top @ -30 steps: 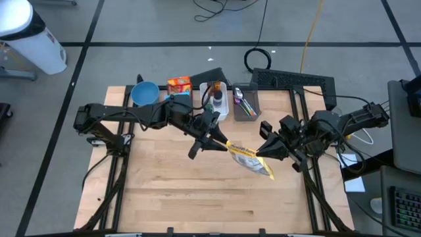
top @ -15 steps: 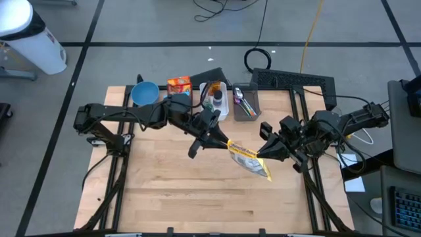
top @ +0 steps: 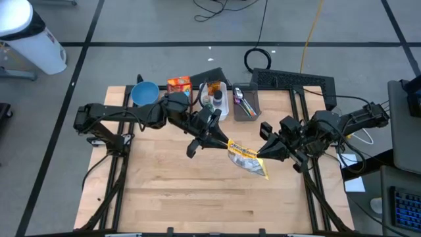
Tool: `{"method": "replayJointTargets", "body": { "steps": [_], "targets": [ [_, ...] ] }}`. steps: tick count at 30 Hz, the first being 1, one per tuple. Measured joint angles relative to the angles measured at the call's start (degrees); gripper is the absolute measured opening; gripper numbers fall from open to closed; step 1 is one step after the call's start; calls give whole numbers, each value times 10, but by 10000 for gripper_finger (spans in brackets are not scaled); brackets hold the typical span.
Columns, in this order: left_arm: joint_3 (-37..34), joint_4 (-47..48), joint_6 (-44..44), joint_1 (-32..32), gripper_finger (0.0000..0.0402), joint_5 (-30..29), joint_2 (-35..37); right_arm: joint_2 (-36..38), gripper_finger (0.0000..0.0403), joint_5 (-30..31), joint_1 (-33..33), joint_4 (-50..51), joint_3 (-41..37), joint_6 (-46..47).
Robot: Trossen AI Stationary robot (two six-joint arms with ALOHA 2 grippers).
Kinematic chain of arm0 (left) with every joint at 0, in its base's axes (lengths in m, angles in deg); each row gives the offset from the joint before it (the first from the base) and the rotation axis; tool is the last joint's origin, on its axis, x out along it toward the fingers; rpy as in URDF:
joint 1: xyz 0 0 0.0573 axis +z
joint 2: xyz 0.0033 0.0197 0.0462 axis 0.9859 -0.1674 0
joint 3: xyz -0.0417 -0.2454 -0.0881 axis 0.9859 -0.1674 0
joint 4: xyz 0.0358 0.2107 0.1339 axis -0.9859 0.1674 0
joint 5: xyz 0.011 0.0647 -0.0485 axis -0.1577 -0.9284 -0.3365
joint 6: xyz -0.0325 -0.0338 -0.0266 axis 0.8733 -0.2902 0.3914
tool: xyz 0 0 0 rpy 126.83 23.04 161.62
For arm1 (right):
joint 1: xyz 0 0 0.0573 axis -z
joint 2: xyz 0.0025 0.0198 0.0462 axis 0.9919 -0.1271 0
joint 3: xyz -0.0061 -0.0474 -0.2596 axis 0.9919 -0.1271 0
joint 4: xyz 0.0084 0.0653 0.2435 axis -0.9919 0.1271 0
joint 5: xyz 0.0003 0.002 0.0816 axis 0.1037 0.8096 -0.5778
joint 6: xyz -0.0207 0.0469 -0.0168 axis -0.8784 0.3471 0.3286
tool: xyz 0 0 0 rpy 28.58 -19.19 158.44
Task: Pick & Place Food Item
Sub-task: Put the yellow noodle pack into the left black bin
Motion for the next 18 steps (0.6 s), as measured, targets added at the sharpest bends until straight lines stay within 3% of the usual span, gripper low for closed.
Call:
{"method": "replayJointTargets", "body": {
  "steps": [4,9,18],
  "targets": [
    [0,0,-2,0,83,0,0,0,0,0,0,0,0,0],
    [0,0,-10,0,13,0,0,0,0,0,0,0,0,-1],
    [0,0,-12,0,5,1,0,0,0,0,0,0,0,0]
  ]
}}
